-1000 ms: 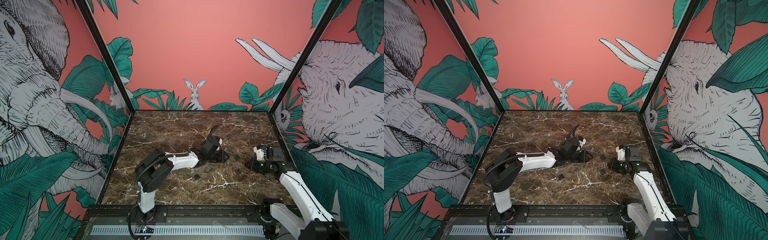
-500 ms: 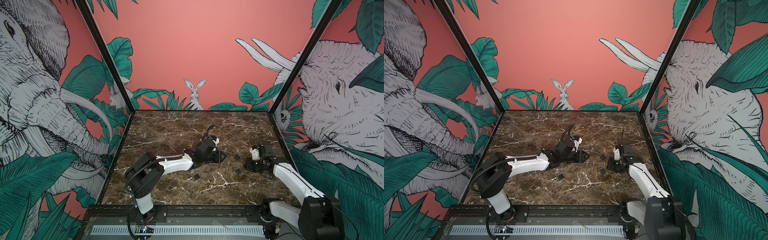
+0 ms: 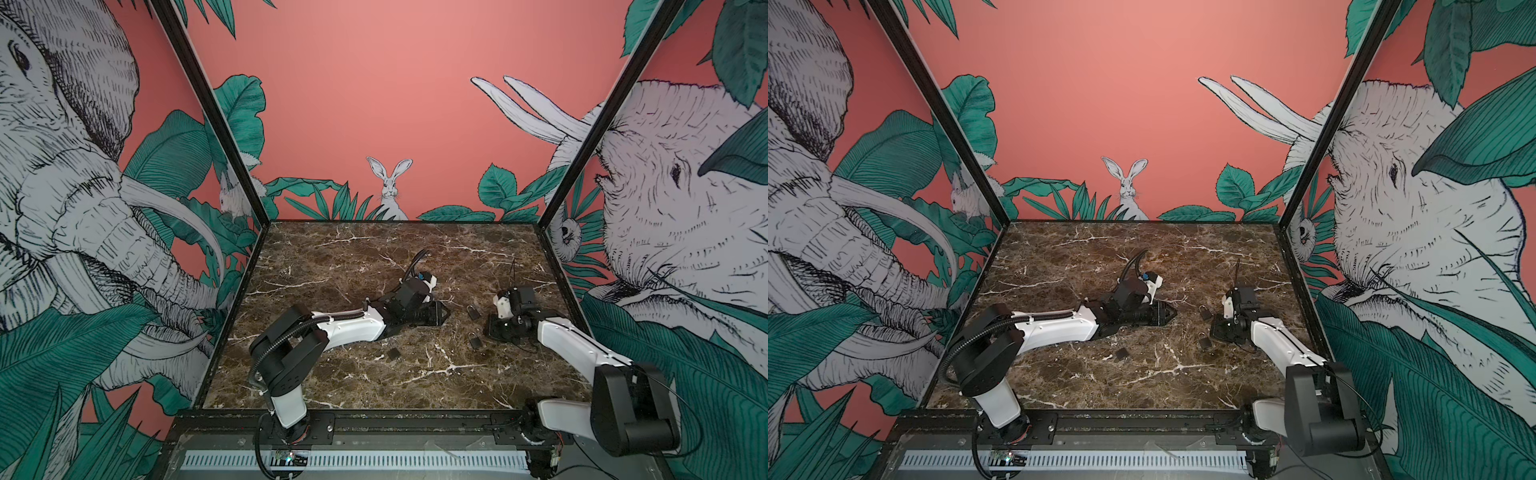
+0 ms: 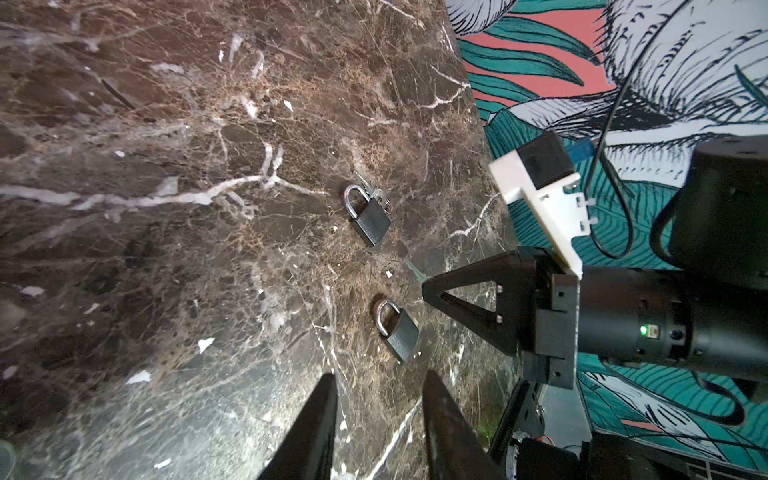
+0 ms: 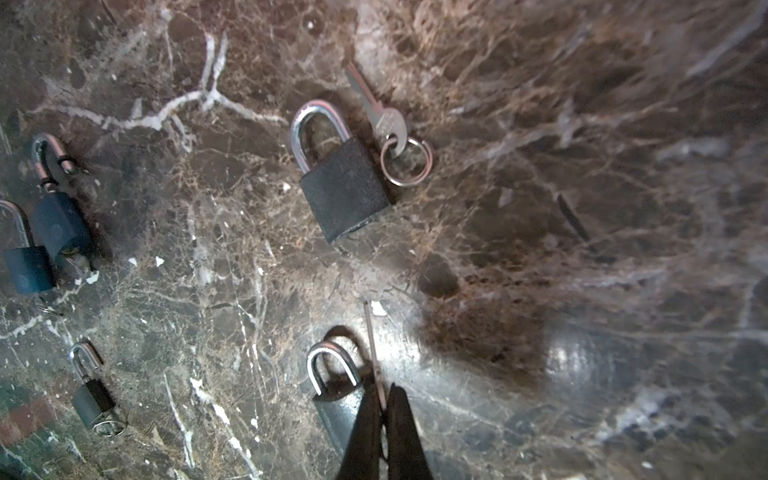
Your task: Lock with the key
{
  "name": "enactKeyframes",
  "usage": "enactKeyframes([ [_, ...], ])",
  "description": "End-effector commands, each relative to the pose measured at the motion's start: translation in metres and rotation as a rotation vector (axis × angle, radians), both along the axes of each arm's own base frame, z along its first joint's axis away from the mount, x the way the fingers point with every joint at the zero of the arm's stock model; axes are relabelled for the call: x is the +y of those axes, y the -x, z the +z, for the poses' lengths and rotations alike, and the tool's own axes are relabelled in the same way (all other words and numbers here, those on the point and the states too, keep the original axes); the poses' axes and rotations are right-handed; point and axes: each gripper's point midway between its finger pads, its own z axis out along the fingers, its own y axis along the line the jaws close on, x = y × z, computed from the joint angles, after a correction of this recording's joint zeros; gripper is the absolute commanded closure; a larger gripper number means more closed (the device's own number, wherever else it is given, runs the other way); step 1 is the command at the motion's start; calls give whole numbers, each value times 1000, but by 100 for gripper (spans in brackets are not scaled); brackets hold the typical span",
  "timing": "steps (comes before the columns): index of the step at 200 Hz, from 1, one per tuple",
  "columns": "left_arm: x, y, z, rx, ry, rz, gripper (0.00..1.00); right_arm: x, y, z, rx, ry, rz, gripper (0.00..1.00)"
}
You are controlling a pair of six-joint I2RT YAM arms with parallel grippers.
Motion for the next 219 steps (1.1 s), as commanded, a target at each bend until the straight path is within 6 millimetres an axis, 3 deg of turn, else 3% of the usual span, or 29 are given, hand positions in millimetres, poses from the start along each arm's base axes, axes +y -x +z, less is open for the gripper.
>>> enactKeyframes([
  [1,4,-5,18,-34,39,17,63,0,4,-8,9,25,10,100],
  [63,4,-5,13,-20,42,15,63,0,12,-14,33,46,19,100],
  [116,4,-6,11,-12,48,17,63,0,17,-15,41,59,26,93],
  [139,3,-6,11,-10,54,15,63,-1,19,-14,40,66,25,86],
  [219,9,-9,13,-19,55,41,63,-1,15,21,-47,86,24,79],
])
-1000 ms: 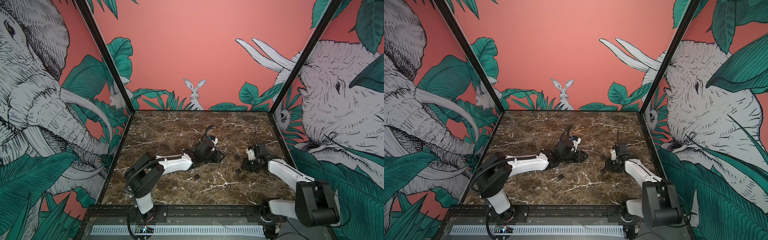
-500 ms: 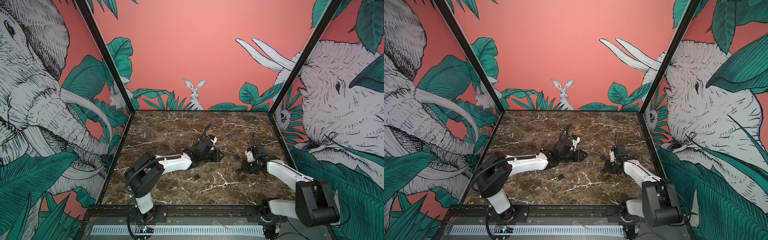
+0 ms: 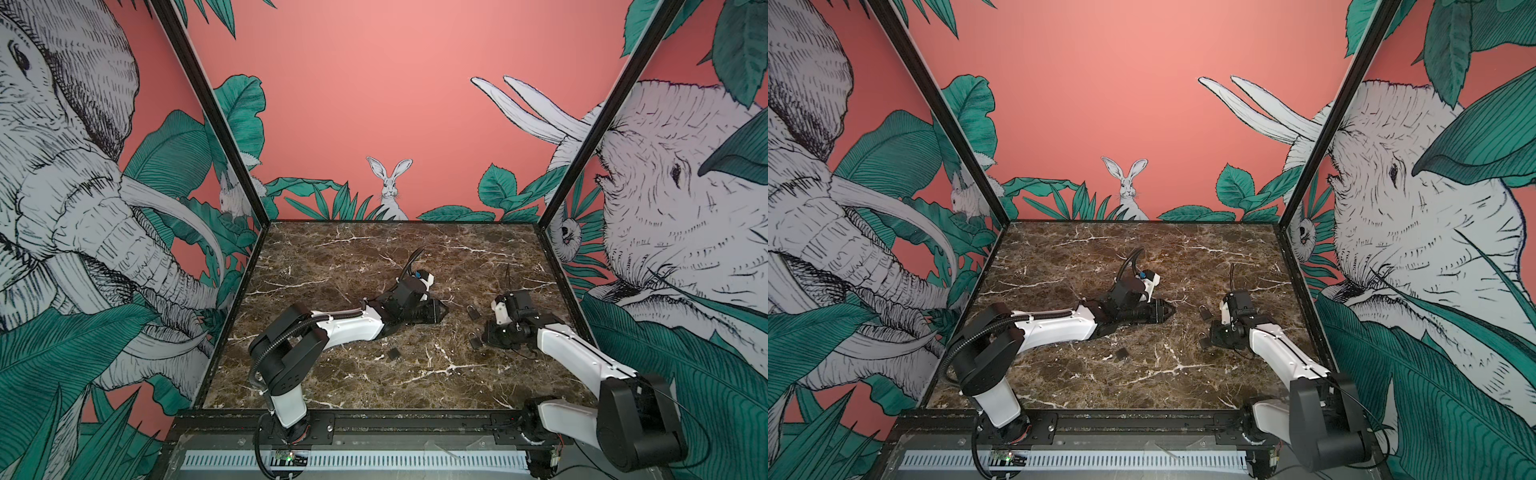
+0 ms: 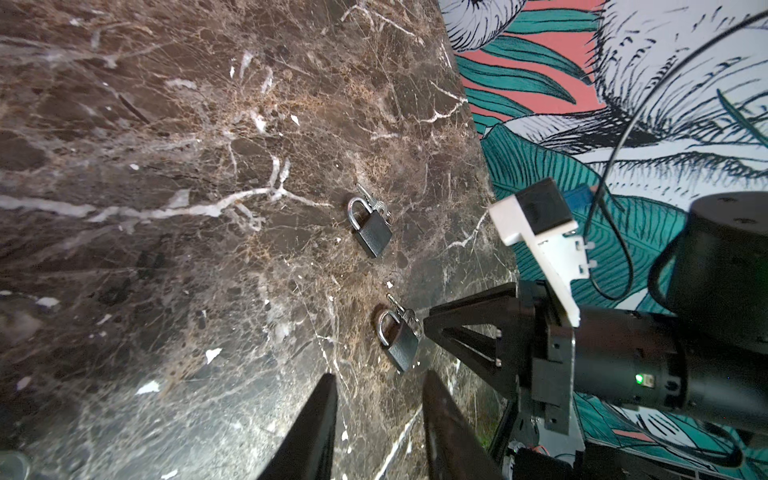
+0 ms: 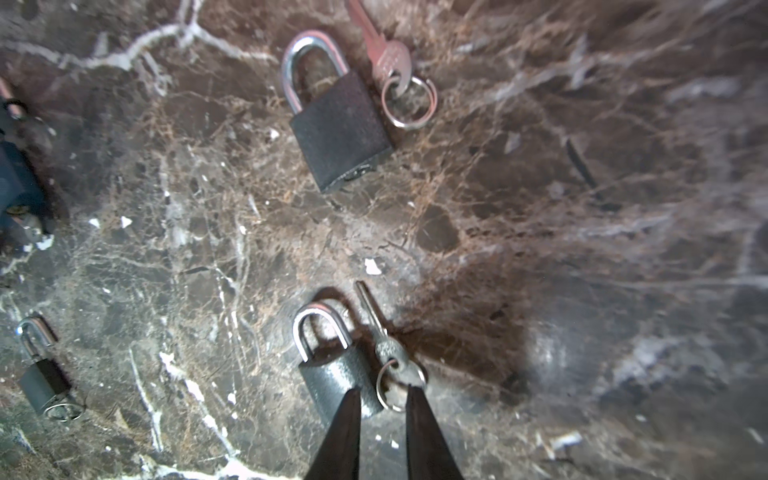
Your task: Lock with the key
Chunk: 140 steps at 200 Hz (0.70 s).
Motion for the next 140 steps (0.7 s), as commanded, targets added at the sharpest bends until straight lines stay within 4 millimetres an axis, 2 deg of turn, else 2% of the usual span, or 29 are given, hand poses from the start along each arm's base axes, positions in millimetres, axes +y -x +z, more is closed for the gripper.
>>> enactKeyframes([
  [1,7,-3,11,-23,24,26,63,-1,-3,18,-38,23,-1,78],
  [27,23,-9,14,-35,17,70,64,7,-5,35,-91,27,15,78],
  [58,58,-15,14,-56,-32,145,64,31,-10,52,-156,21,64,78],
  [92,113,-23,16,-72,-83,257,64,66,-17,58,-200,60,149,78],
  [120,159,-19,12,-64,-141,328,63,101,-27,59,-227,112,231,78],
  [124,173,-24,11,-60,-153,364,63,106,-29,59,-230,123,242,77],
  [140,202,-22,10,-51,-185,414,62,128,-35,58,-246,159,296,76],
])
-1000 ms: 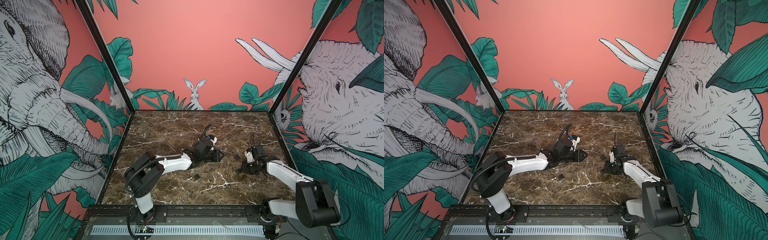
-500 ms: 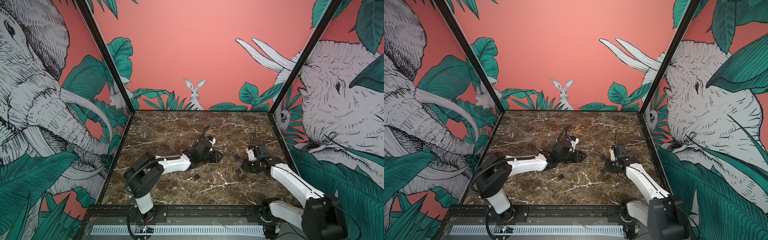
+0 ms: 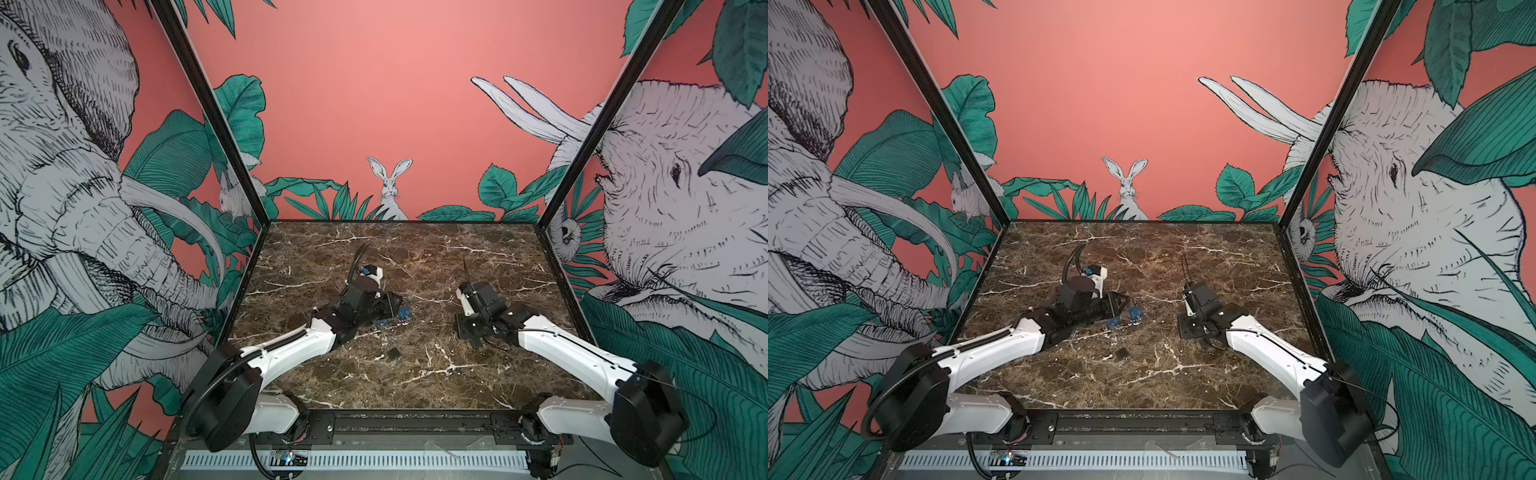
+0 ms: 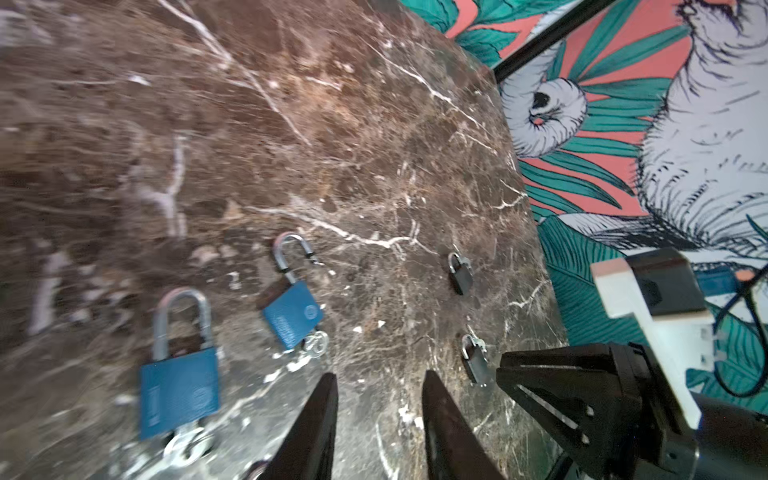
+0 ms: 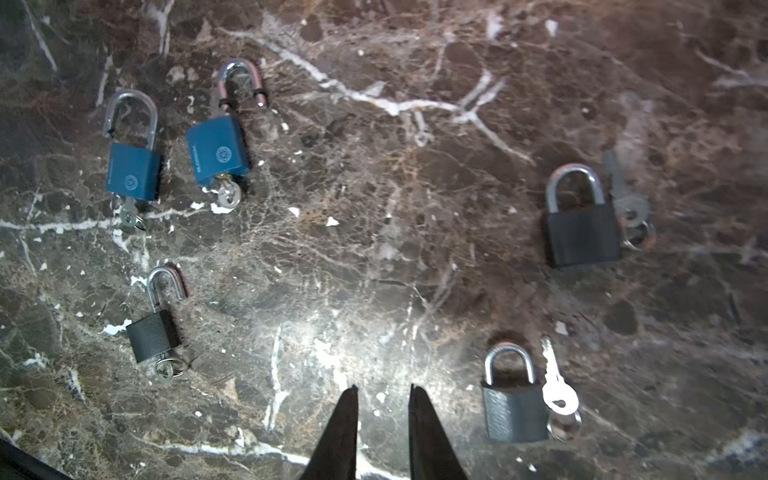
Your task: Lock with the key
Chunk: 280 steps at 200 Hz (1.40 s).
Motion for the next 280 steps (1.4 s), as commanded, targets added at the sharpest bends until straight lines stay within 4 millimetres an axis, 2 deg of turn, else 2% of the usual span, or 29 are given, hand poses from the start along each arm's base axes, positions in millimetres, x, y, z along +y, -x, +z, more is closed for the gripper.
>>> enactKeyframes([
  [1,48,7,-16,42,-100,83,62,25,-20,8,-81,50,20,76],
  [21,82,12,-25,88,-119,154,62,53,-28,5,-93,88,79,74],
  [41,104,18,-27,102,-94,206,61,79,-37,6,-113,108,127,73],
  [44,107,19,-26,102,-89,214,61,82,-38,-1,-101,121,133,72],
  [71,123,27,-27,110,-81,243,59,107,-48,-7,-103,129,164,65],
  [112,133,33,-31,126,-83,257,59,131,-57,-21,-90,149,196,60],
  [139,134,34,-34,138,-73,263,59,134,-59,-37,-70,178,206,58],
  [145,134,34,-35,140,-72,264,59,142,-66,-28,-90,159,205,58],
  [205,137,35,-36,132,-67,268,58,151,-69,-48,-64,178,210,56],
  [280,136,34,-37,139,-61,268,58,149,-70,-64,-46,221,207,56],
])
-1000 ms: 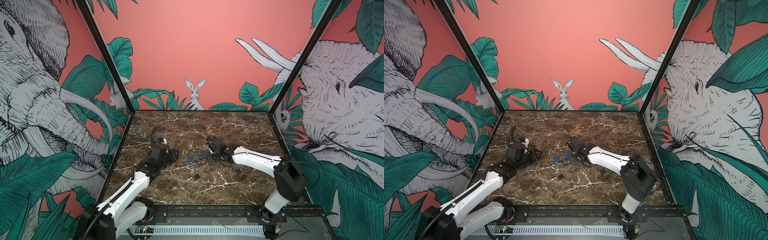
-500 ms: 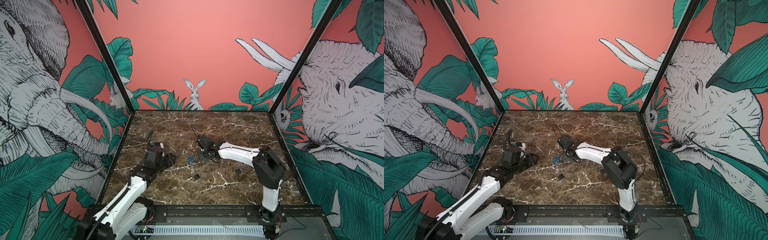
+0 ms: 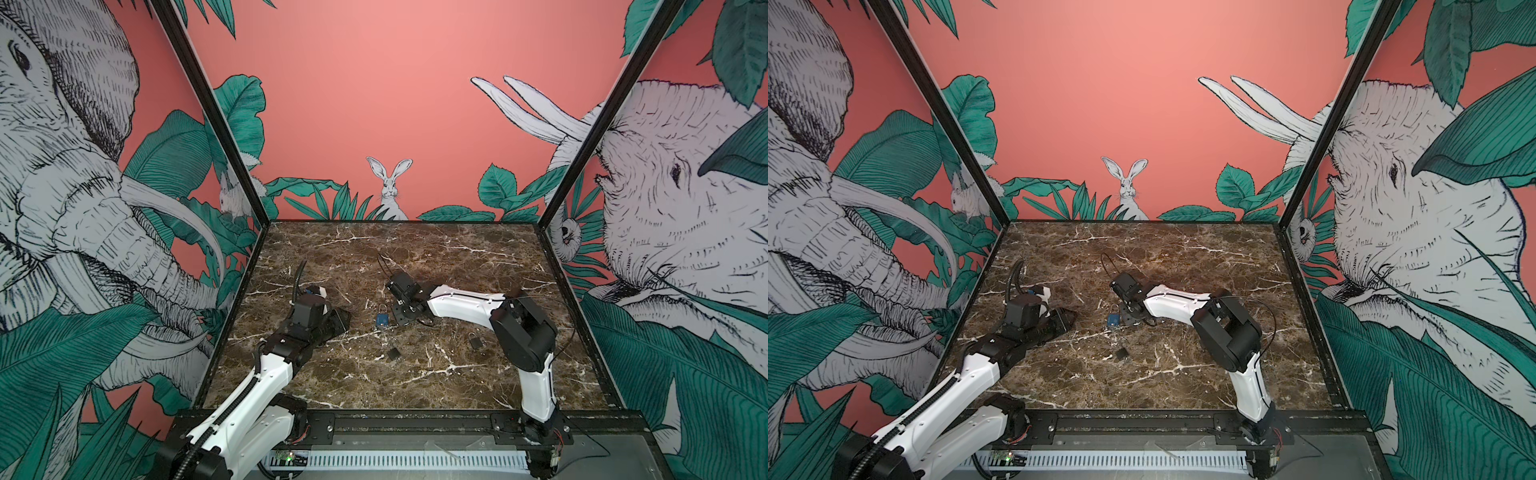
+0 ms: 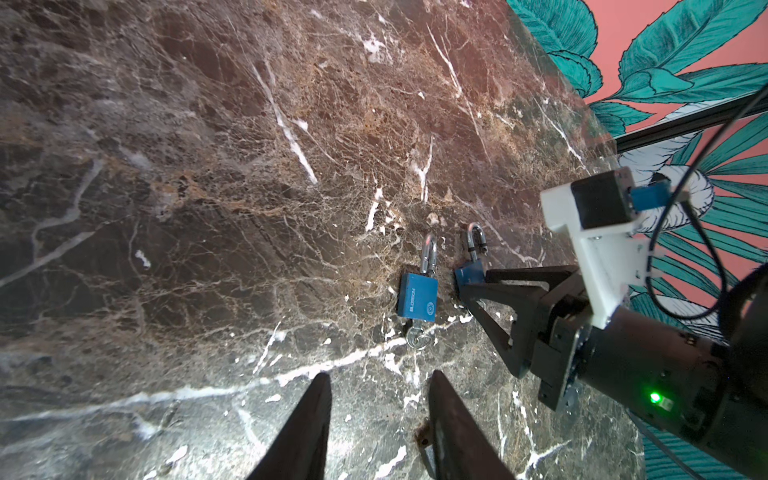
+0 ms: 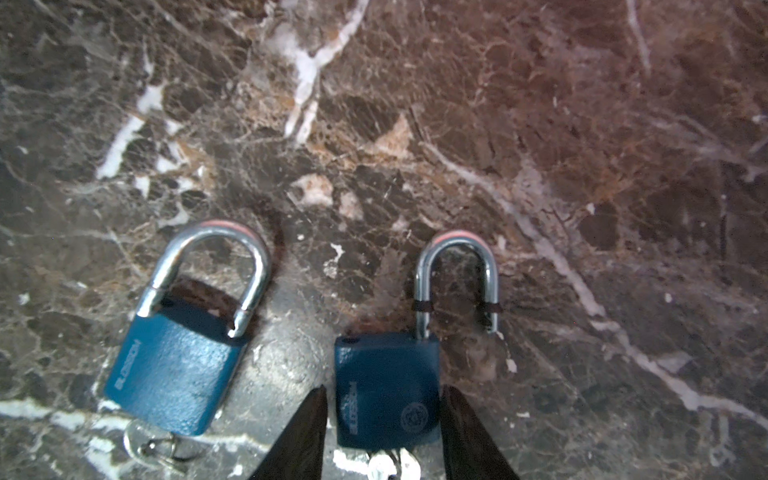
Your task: Lock with the key
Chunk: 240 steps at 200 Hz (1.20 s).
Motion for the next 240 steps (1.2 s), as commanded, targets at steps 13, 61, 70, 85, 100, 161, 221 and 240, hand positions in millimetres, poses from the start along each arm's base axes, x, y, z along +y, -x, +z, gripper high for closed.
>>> enactKeyframes([
  [13,2,1,-3,6,0,4,58,1,-1,-5,-8,27,0,57],
  [61,1,0,-3,7,6,1,58,0,-2,-12,-3,47,-2,58],
  [70,0,0,-3,8,7,1,58,0,-2,-13,-2,53,0,59],
  [85,0,0,-3,7,6,0,58,-1,-1,-16,2,60,0,59],
  [100,1,0,-4,10,5,1,58,-1,-1,-19,6,66,0,59],
  [161,0,0,-3,9,9,0,58,-2,0,-26,21,83,1,57],
  [221,0,0,-3,9,10,1,58,0,0,-29,29,88,5,55],
  [240,0,0,-2,8,12,-2,58,0,0,-31,34,96,5,60],
])
